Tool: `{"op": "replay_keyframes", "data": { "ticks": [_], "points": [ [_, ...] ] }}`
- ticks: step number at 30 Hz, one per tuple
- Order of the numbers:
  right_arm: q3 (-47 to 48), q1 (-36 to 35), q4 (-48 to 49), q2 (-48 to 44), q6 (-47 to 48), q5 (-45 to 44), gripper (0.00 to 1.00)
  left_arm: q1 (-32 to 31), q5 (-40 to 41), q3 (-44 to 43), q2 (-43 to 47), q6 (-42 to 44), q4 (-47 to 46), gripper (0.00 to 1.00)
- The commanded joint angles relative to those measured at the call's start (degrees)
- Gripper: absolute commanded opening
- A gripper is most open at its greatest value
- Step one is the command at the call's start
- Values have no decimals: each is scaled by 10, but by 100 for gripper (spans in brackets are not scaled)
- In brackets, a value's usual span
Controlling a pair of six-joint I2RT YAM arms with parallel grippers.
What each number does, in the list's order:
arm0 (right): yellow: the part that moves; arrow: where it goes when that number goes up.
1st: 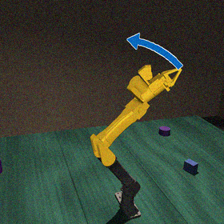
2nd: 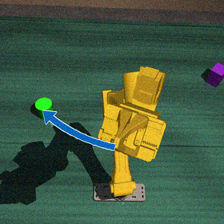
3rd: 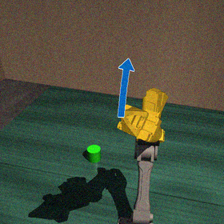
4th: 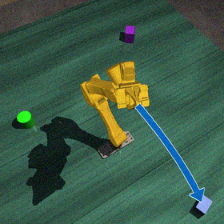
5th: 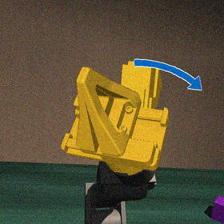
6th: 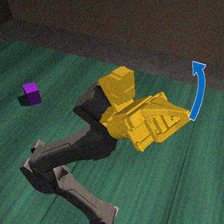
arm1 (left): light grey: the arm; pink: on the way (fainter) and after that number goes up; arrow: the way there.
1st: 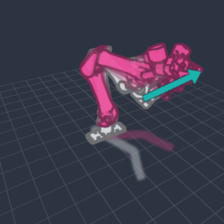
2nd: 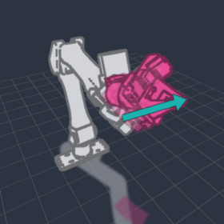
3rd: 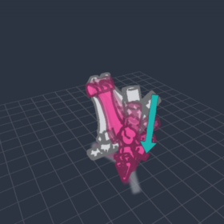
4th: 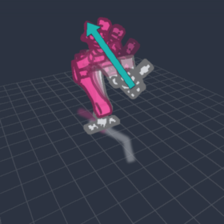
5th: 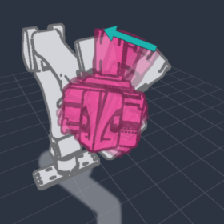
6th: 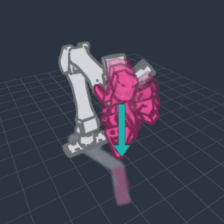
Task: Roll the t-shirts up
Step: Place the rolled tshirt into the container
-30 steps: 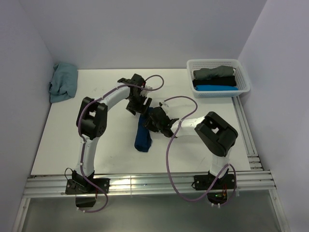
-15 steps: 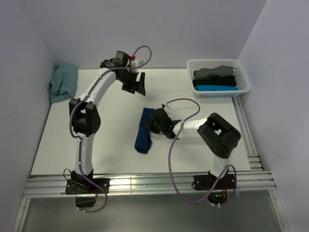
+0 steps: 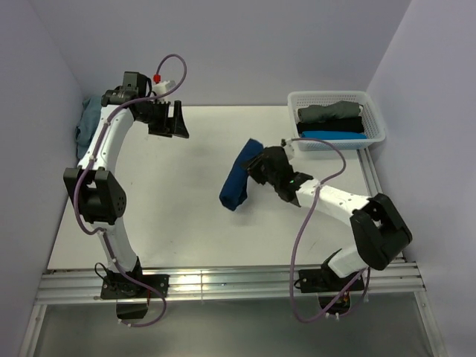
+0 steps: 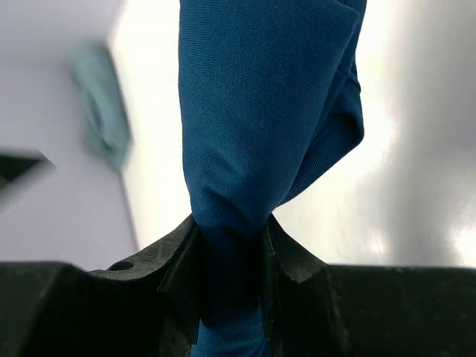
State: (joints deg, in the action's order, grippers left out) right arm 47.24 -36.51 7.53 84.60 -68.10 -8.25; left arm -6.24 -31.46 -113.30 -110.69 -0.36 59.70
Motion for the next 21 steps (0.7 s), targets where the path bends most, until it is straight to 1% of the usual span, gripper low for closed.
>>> {"op": "replay_keyframes", "data": {
  "ticks": [1,2,4,5,6,7,8,10,11,13,15,18,19,21],
  "points": [
    [59,57,-18,-54,-1,-38,0,-4,-20,26,35,26,-27,82],
    [84,92,-28,-64,3,-44,0,-4,-21,29,36,27,-27,82],
    [106,132,-46,-70,11,-40,0,-4,-26,34,39,29,-30,81],
    [123,177,-51,-73,13,-42,0,-4,-26,35,38,29,-28,81],
    [132,200,-64,-73,11,-45,0,-4,-28,35,38,30,-29,81],
    [139,221,-70,-73,9,-48,0,-4,-28,37,38,31,-32,81],
    [142,266,-69,-74,6,-49,0,-4,-26,39,37,31,-32,81],
    [138,307,-55,-72,-8,-54,0,-4,-29,46,37,33,-35,81],
    [141,341,-52,-67,-14,-55,0,-4,-31,48,35,33,-35,81],
    [152,362,-41,-38,-14,-58,0,-4,-34,52,34,36,-34,81],
    [177,403,-24,-12,-17,-57,0,-4,-37,57,33,36,-35,81],
    [201,433,18,50,-35,-39,0,-4,-40,59,29,38,-35,80],
    [207,437,27,83,-42,-31,0,-4,-40,59,27,36,-36,80],
    [238,442,35,118,-59,-28,0,-4,-40,57,22,36,-37,81]
  ]
}}
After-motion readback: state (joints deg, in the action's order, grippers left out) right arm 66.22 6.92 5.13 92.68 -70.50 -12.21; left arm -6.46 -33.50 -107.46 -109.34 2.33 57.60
